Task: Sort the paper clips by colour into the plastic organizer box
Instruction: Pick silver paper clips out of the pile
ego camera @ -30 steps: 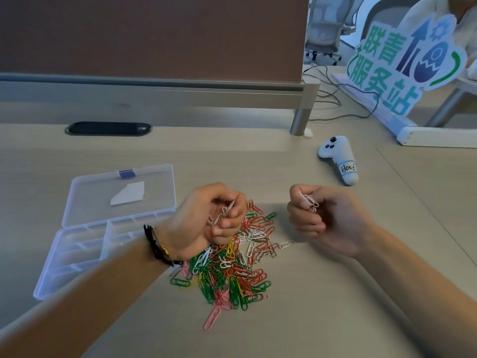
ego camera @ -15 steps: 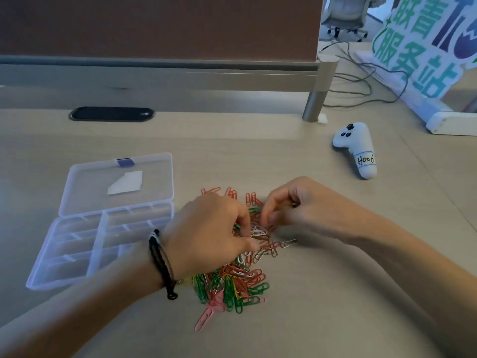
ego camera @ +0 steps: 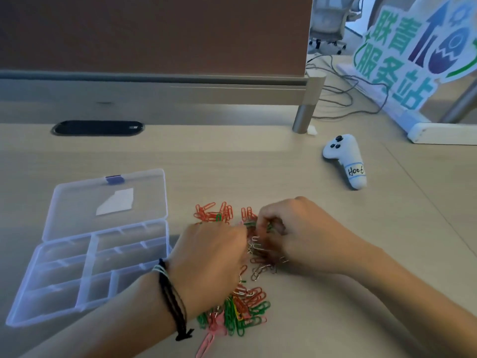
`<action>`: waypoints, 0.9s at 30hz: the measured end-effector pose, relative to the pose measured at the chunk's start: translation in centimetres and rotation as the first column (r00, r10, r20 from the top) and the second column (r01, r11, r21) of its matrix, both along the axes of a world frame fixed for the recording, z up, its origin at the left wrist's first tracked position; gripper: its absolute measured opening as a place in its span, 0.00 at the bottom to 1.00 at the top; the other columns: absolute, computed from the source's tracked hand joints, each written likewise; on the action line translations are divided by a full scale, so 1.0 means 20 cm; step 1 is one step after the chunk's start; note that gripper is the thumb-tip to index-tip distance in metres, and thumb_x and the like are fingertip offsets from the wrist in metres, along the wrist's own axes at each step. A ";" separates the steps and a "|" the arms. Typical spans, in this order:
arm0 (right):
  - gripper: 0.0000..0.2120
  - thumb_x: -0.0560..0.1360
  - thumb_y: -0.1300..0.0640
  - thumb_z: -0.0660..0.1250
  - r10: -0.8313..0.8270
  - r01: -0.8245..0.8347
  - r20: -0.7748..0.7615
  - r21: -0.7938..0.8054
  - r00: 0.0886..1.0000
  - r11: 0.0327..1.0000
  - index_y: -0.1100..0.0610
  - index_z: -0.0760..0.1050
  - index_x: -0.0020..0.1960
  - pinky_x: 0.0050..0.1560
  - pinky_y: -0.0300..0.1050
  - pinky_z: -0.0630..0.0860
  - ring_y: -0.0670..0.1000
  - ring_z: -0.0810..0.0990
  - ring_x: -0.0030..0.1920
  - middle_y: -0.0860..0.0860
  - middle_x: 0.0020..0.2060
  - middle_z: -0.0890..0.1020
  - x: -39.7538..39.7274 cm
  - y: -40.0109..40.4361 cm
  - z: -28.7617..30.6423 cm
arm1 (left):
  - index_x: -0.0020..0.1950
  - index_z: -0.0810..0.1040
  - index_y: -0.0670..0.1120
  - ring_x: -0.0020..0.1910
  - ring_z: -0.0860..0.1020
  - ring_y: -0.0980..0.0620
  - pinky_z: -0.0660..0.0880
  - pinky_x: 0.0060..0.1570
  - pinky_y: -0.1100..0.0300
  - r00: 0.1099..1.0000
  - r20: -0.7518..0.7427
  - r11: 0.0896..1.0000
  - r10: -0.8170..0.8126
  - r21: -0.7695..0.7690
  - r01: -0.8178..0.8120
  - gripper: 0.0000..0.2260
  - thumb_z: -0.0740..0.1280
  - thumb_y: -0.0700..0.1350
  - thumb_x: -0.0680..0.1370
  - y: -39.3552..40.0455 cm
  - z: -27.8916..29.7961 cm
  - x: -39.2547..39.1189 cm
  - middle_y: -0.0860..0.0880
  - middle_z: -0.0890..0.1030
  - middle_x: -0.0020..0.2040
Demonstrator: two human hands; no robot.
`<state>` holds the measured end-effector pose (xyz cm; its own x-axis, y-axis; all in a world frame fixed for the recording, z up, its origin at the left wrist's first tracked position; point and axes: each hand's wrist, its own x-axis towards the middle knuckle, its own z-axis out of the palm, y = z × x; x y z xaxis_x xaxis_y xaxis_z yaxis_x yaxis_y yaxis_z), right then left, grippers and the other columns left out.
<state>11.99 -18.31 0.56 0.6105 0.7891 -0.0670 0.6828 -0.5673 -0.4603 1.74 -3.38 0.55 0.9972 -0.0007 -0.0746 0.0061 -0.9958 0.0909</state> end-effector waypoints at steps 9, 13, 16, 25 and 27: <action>0.18 0.83 0.57 0.58 -0.031 0.417 -0.773 0.307 0.633 0.855 0.54 0.63 0.34 0.27 0.42 0.49 0.48 0.55 0.27 0.50 0.27 0.60 -0.04 0.04 0.05 | 0.47 0.64 0.42 0.23 0.57 0.56 0.55 0.22 0.63 0.923 -0.261 0.024 -0.282 -0.964 -0.265 0.11 0.56 0.49 0.84 0.22 -0.02 0.05 0.50 0.63 0.29; 0.17 0.80 0.62 0.58 0.075 0.431 -0.865 0.320 0.497 0.844 0.58 0.67 0.32 0.28 0.44 0.47 0.48 0.53 0.25 0.52 0.24 0.62 -0.06 0.05 0.06 | 0.49 0.67 0.43 0.22 0.56 0.58 0.59 0.21 0.70 0.877 -0.055 -0.356 -0.477 -0.900 -0.250 0.05 0.54 0.41 0.83 0.28 -0.10 0.05 0.44 0.72 0.34; 0.12 0.73 0.64 0.57 0.107 0.475 -0.909 0.308 0.403 0.824 0.60 0.69 0.31 0.25 0.39 0.47 0.47 0.53 0.22 0.53 0.22 0.66 -0.05 0.05 0.05 | 0.50 0.68 0.41 0.22 0.59 0.59 0.61 0.22 0.70 0.898 0.027 -0.457 -0.438 -0.867 -0.197 0.02 0.60 0.38 0.81 0.30 -0.11 0.06 0.42 0.78 0.39; 0.22 0.79 0.54 0.65 -0.001 0.361 -0.774 0.295 0.633 0.885 0.57 0.69 0.28 0.26 0.42 0.54 0.50 0.57 0.25 0.55 0.24 0.63 -0.07 0.13 -0.01 | 0.34 0.71 0.41 0.24 0.60 0.54 0.56 0.24 0.61 0.958 -0.205 -0.065 -0.203 -0.973 -0.222 0.15 0.56 0.45 0.78 0.37 0.02 0.01 0.44 0.71 0.33; 0.14 0.76 0.54 0.72 0.032 0.177 -0.563 0.313 0.826 0.933 0.57 0.80 0.33 0.29 0.42 0.65 0.49 0.68 0.25 0.54 0.24 0.74 -0.13 0.16 -0.01 | 0.29 0.66 0.42 0.24 0.59 0.53 0.56 0.25 0.60 0.988 -0.136 0.300 -0.068 -0.948 -0.110 0.21 0.62 0.48 0.80 0.38 0.03 -0.01 0.46 0.66 0.28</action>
<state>9.35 -15.08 0.46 0.6078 0.7801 -0.1481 0.2170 -0.3427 -0.9140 1.46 4.20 1.15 0.9777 -0.1394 -0.1569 0.1252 -0.2128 0.9691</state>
